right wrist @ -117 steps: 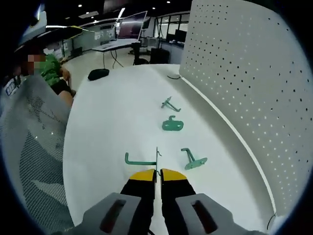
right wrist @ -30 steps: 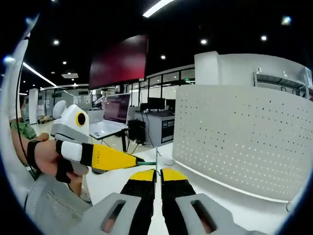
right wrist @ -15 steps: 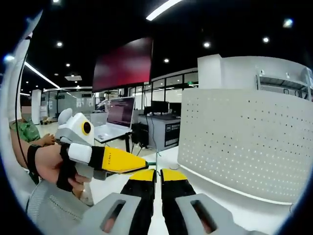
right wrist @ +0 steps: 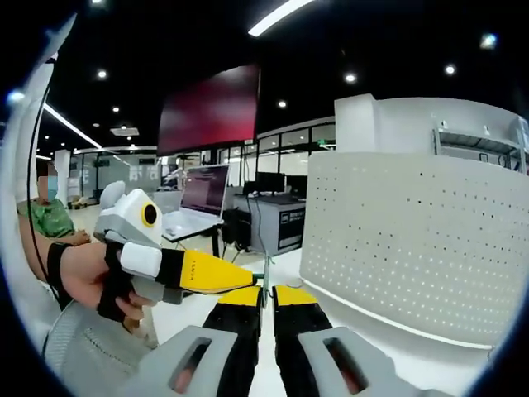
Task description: Insert the hook assembly into the mounting plate slot until the hook locks in place.
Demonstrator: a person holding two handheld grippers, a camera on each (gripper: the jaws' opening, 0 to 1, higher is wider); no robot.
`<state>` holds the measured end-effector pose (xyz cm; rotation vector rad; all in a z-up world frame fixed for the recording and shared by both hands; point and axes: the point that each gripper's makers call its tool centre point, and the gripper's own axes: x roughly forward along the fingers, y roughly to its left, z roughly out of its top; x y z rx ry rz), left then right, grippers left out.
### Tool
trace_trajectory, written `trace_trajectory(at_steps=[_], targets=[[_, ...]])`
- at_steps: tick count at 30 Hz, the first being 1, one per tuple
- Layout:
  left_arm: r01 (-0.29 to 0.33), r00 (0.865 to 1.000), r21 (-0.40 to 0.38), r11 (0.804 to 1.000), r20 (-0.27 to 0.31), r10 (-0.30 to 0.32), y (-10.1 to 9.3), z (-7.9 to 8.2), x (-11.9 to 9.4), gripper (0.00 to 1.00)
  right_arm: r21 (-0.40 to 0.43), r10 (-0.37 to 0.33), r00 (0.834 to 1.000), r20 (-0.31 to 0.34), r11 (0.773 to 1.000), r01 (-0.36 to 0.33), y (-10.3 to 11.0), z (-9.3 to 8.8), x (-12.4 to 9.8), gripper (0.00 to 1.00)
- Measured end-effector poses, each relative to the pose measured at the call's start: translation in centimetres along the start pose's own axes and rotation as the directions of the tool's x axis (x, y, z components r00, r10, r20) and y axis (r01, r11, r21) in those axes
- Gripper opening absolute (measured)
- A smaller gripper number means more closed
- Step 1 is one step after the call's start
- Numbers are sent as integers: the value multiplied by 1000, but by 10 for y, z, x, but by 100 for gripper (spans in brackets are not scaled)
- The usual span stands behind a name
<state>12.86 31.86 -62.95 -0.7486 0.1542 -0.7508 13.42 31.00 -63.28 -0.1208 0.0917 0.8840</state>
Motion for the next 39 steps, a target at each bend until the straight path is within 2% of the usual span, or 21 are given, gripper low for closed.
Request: trace_trajectory(at_steps=[3, 10, 13, 19, 21, 25, 31, 33, 36, 39], targets=[[-12, 1000, 7, 1000, 10, 12, 4, 4, 0, 3, -20, 2, 1000, -4, 1000, -2, 0, 0, 2, 5], [-43, 999, 94, 995, 11, 42, 9, 11, -1, 3, 2, 13, 1000, -2, 1000, -13, -4, -1, 2, 9], [-53, 999, 118, 992, 16, 52, 12, 15, 0, 3, -6, 13, 1000, -22, 1000, -13, -6, -7, 1, 11], [-78, 997, 230, 970, 19, 76, 15, 27, 7, 3, 4, -5, 998, -58, 1000, 5, -12, -21, -9, 16], [-90, 996, 241, 966, 17, 88, 17, 29, 9, 3, 10, -23, 998, -65, 1000, 24, -17, -24, -13, 18], [-110, 993, 323, 940, 2, 115, 20, 34, 14, 3, 38, -41, 995, -93, 998, 45, -24, -36, -20, 23], [-109, 993, 347, 932, -1, 116, 21, 45, 23, 3, 57, -73, 991, -111, 995, 80, -32, -46, -30, 25], [-107, 993, 377, 920, -6, 118, 20, 47, 27, 3, 67, -79, 990, -119, 994, 88, -34, -50, -32, 26], [-112, 993, 378, 919, -2, 121, 20, 52, 32, 3, 73, -89, 989, -121, 993, 98, -35, -53, -37, 26], [-126, 991, 410, 904, 11, 134, 22, 61, 37, 3, 75, -88, 989, -118, 992, 97, -36, -55, -43, 27]])
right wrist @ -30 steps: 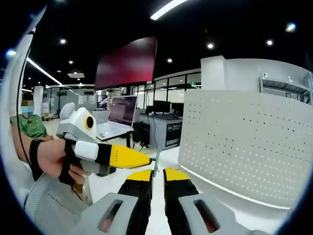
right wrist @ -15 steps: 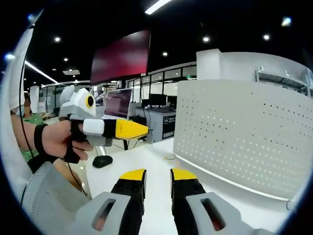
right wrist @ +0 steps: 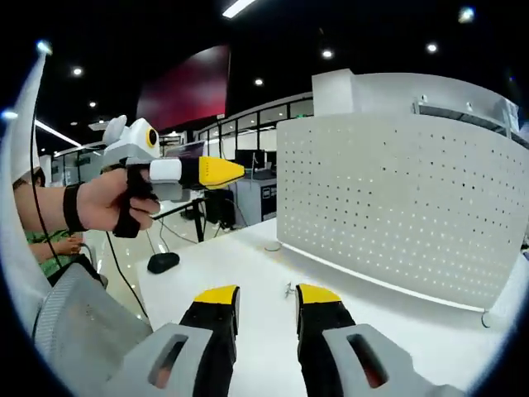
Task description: Insert the hook assembly into the mounting plate slot until the hook locks in place.
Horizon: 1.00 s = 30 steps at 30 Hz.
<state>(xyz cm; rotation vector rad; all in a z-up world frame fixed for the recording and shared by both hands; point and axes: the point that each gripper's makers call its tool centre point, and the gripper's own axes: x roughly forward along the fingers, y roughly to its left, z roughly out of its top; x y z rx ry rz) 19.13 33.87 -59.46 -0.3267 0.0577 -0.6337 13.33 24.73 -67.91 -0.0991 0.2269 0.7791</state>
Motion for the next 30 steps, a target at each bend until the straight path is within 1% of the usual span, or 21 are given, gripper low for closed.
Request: trace_trajectory(at_steps=[2, 4, 5, 7, 8, 12, 16, 17, 18, 19, 20, 22, 24, 27, 29, 30], targets=[[1, 1000, 14, 1000, 6, -1, 2, 5, 4, 3, 4, -3, 1000, 9, 1000, 3, -1, 1, -2, 30], [-12, 1000, 28, 1000, 15, 12, 6, 11, 7, 3, 3, -10, 1000, -3, 1000, 10, -3, -1, -3, 33], [-18, 1000, 36, 999, 20, 17, 8, 13, 9, 3, 4, -11, 1000, 3, 1000, 11, -4, -1, -5, 34], [-34, 999, 55, 998, 27, 33, 12, 17, 12, 3, 22, -5, 999, 40, 1000, 4, -4, 4, -7, 35], [-39, 999, 71, 997, 29, 37, 13, 18, 13, 3, 24, -8, 999, 46, 1000, 6, -4, 4, -7, 36], [-49, 998, 95, 994, 33, 46, 16, 24, 17, 3, 19, -15, 999, 36, 1000, 15, -6, 3, -8, 36], [-89, 995, 109, 990, 57, 83, 23, 32, 19, 3, 28, -20, 999, 38, 999, 19, -8, 3, -10, 36], [-103, 993, 129, 986, 68, 95, 24, 35, 20, 3, 31, -20, 999, 47, 999, 19, -8, 4, -11, 36], [-107, 993, 145, 984, 71, 98, 24, 37, 20, 3, 27, -25, 997, 78, 999, 23, -8, 10, -13, 36], [-110, 992, 156, 982, 71, 100, 24, 38, 20, 3, 26, -25, 996, 88, 999, 22, -8, 11, -13, 36], [-115, 992, 176, 978, 72, 104, 25, 40, 21, 3, 28, -22, 996, 91, 999, 19, -7, 12, -14, 36], [-123, 991, 193, 973, 73, 110, 25, 42, 23, 3, 37, -15, 996, 90, 999, 12, -6, 12, -14, 36], [-136, 990, 213, 967, 68, 124, 28, 44, 25, 3, 28, -20, 996, 89, 999, 18, -7, 11, -15, 36], [-144, 989, 223, 964, 69, 132, 30, 47, 27, 3, 37, -24, 995, 94, 999, 21, -7, 12, -17, 36], [-163, 986, 237, 958, 61, 153, 33, 49, 29, 3, 35, -25, 995, 93, 999, 22, -6, 11, -17, 36], [-172, 985, 259, 950, 69, 160, 33, 51, 30, 3, 34, -29, 996, 90, 999, 26, -7, 10, -18, 36]])
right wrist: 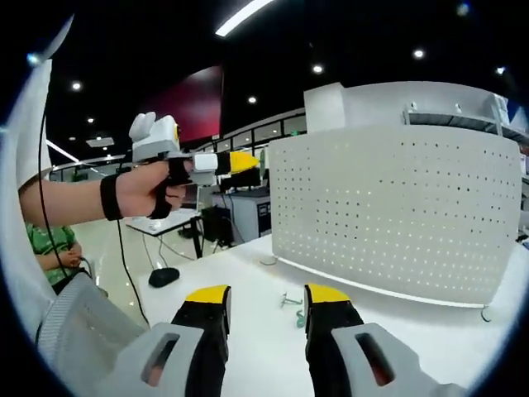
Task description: Insert the hook assembly into the mounting plate slot until the hook locks in place.
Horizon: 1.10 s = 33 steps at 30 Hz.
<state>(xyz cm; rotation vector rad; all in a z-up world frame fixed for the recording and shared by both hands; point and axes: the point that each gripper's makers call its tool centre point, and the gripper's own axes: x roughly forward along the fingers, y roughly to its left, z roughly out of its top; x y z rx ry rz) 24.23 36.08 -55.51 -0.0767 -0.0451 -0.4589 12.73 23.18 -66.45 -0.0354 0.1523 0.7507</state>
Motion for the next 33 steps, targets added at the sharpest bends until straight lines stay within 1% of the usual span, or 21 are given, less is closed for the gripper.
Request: trace_trajectory(at_steps=[1, 3, 6, 9, 10, 11, 12, 15, 19, 23, 29, 33], targets=[[2, 1000, 9, 1000, 5, -2, 0, 1, 1, 3, 2, -3, 1000, -1, 1000, 3, 0, 0, -1, 36], [0, 1000, -12, 1000, 3, 0, 2, 3, 5, 3, 7, -3, 1000, 2, 1000, 3, 0, -1, -2, 36], [-10, 1000, 27, 1000, 5, 10, 2, 8, 10, 3, 8, -7, 1000, -5, 1000, 7, -1, -1, -4, 35], [-16, 1000, 17, 1000, 13, 16, 1, 13, 13, 3, -5, -27, 999, -28, 1000, 27, -6, -4, -6, 32], [-36, 999, 48, 998, 16, 35, 3, 15, 14, 3, -4, -26, 999, -25, 1000, 26, -6, -4, -6, 32], [-42, 999, 90, 995, 13, 41, 4, 16, 15, 3, 3, -30, 999, -20, 1000, 30, -8, -3, -7, 33], [-33, 999, 96, 995, 8, 32, 0, 16, 17, 3, 8, -33, 999, -14, 999, 33, -8, -2, -7, 33], [-33, 999, 88, 996, -7, 34, 1, 15, 22, 2, 14, -37, 999, -13, 999, 37, -9, -2, -8, 33], [-52, 998, 111, 992, -13, 54, 5, 15, 27, 2, 14, -42, 999, -12, 999, 42, -10, -3, -8, 33], [-67, 997, 119, 991, -16, 69, 9, 15, 31, 3, 12, -47, 999, -21, 999, 47, -11, -4, -8, 32], [-72, 997, 138, 988, -23, 76, 11, 13, 42, 2, 14, -55, 998, -27, 998, 55, -13, -6, -10, 32], [-78, 996, 169, 983, -31, 85, 14, 12, 52, 2, 14, -65, 997, -34, 998, 66, -17, -7, -11, 32]])
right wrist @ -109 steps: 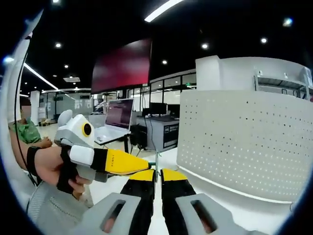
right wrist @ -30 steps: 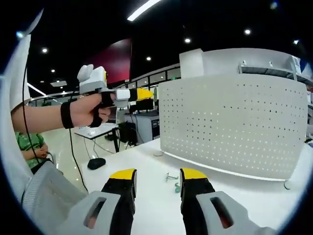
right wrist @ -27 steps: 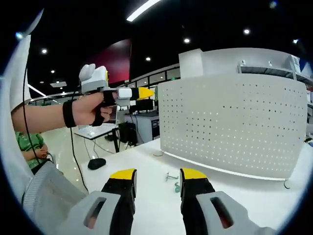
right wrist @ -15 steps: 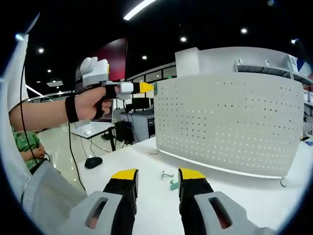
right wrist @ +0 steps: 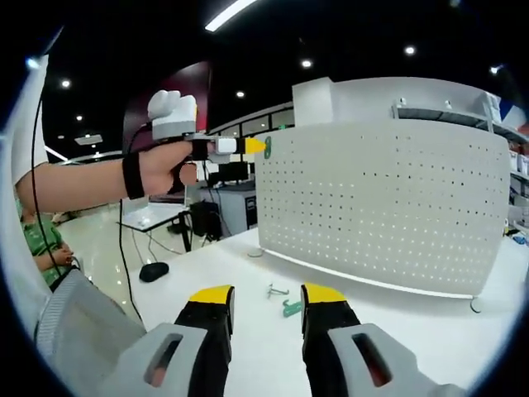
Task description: Insert the hook assembly into the mounting plate slot until the hook locks in place.
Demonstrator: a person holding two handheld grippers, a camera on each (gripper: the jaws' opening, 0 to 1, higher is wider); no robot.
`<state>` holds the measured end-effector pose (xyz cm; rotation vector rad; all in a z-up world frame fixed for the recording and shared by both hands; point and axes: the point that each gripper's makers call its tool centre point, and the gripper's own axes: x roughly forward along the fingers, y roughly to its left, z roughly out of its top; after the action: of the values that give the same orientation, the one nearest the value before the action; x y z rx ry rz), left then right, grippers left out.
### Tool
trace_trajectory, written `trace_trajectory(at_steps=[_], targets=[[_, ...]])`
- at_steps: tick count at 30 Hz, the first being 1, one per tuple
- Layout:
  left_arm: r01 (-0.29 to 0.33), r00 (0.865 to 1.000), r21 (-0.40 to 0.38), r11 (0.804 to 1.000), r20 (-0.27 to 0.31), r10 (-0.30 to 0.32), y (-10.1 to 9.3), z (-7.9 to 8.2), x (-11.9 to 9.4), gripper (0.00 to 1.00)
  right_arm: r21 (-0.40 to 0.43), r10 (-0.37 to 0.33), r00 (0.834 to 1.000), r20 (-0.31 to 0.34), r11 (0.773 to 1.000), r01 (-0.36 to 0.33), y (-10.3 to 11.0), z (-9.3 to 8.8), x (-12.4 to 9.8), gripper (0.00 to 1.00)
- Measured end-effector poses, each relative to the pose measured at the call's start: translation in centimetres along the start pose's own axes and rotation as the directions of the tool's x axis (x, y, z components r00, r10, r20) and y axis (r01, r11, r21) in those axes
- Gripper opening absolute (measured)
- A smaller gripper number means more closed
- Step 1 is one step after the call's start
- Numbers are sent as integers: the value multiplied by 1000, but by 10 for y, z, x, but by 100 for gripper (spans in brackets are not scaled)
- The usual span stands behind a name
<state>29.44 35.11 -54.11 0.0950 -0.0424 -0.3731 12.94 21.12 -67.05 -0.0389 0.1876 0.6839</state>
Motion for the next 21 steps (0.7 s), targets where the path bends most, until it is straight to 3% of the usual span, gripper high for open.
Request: trace_trajectory(at_steps=[21], targets=[[-56, 998, 38, 998, 19, 56, 5, 4, 26, 3, -31, -26, 999, -42, 999, 24, -8, -7, -6, 37]])
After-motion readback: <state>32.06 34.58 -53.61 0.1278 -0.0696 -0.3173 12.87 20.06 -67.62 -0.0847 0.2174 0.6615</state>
